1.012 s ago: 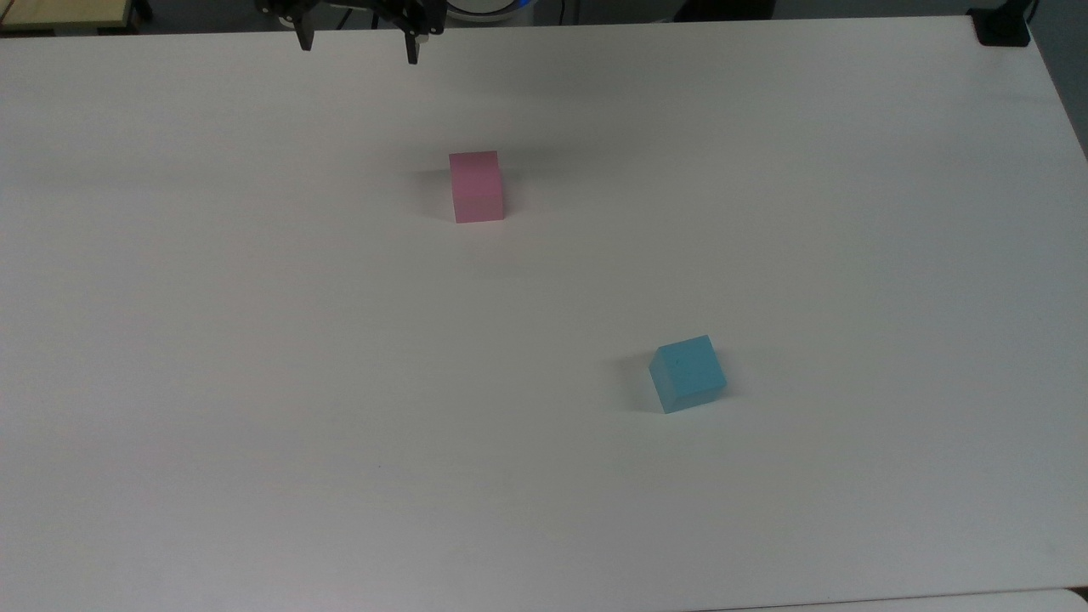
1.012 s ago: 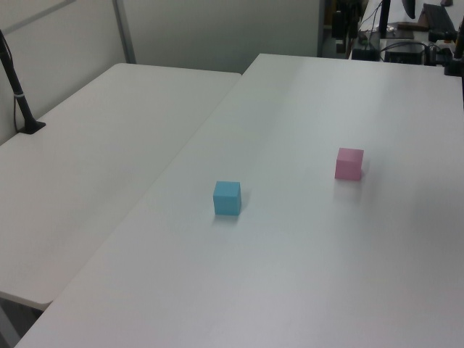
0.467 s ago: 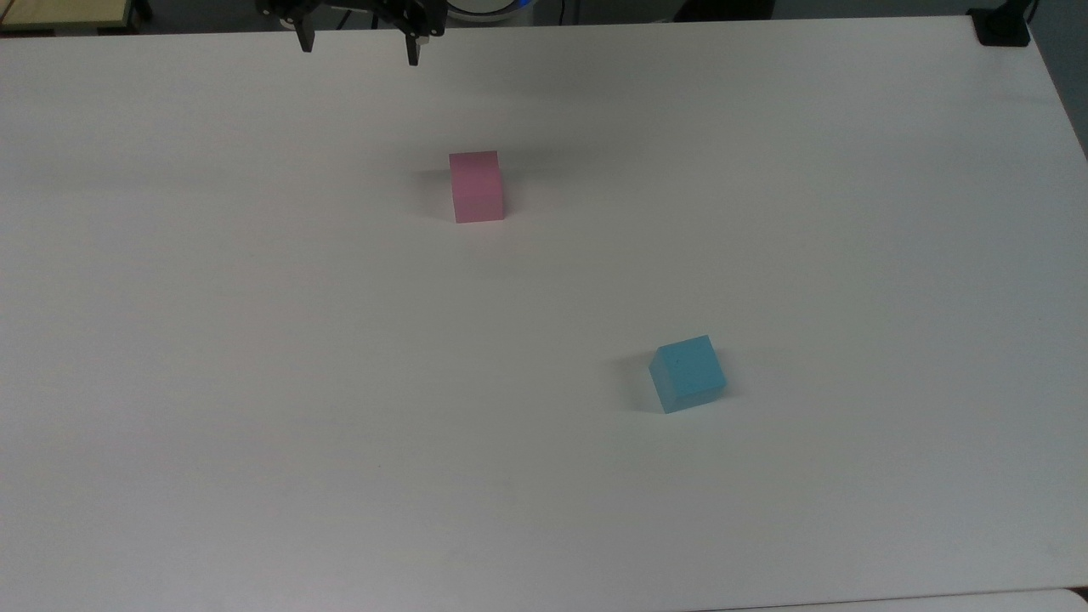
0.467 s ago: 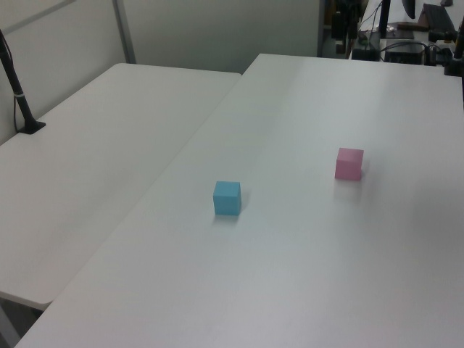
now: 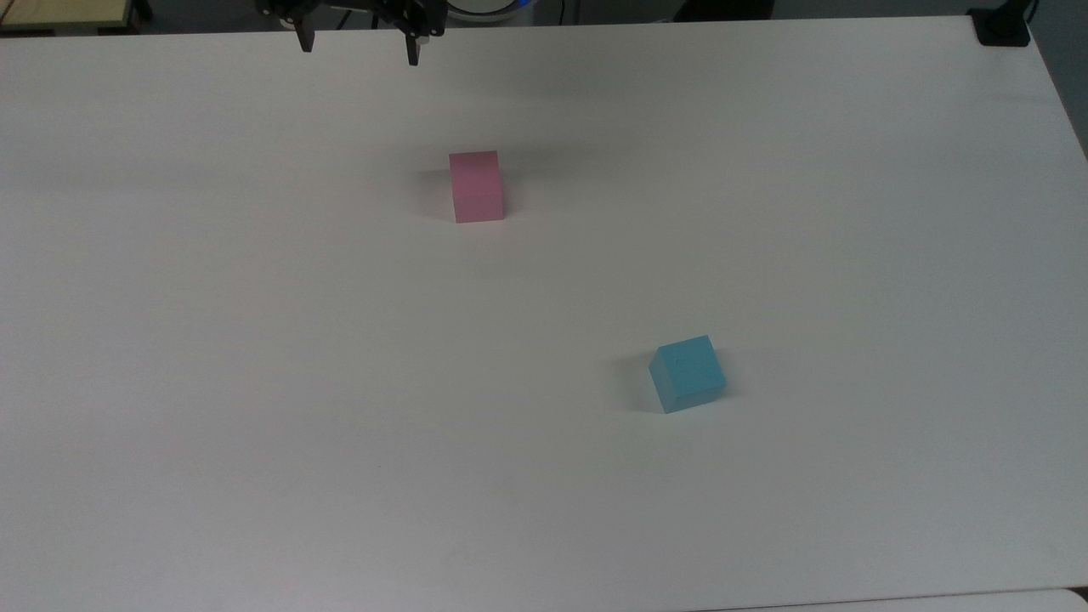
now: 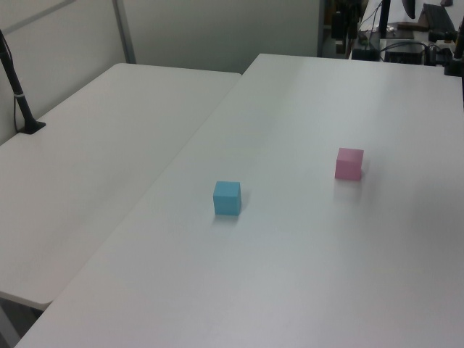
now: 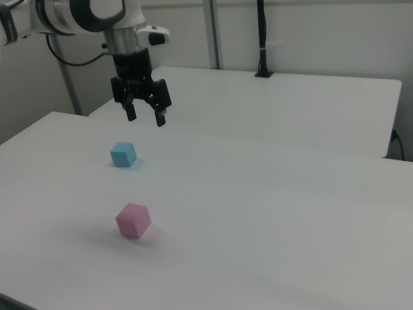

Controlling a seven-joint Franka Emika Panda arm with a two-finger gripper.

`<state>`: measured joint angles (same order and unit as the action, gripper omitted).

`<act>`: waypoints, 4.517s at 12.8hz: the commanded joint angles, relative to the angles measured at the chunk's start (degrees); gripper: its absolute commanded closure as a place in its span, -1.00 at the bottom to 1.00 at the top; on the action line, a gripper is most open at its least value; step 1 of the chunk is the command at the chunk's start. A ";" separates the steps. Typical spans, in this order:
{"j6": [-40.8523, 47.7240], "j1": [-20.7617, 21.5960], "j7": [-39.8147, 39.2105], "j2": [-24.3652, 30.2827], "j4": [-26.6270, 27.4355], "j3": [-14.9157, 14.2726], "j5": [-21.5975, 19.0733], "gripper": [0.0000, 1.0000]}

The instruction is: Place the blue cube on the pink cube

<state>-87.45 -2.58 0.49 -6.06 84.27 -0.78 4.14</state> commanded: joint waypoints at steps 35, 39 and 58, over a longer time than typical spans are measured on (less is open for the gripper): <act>-1.50 0.64 -0.49 -0.18 0.10 -0.19 1.13 -1.00; -7.81 3.01 -0.05 -4.12 0.02 -0.10 2.00 -1.00; -38.56 22.88 8.72 -27.68 -5.34 -0.36 2.08 -1.00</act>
<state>-121.86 19.03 5.15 -31.21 80.18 -0.18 3.37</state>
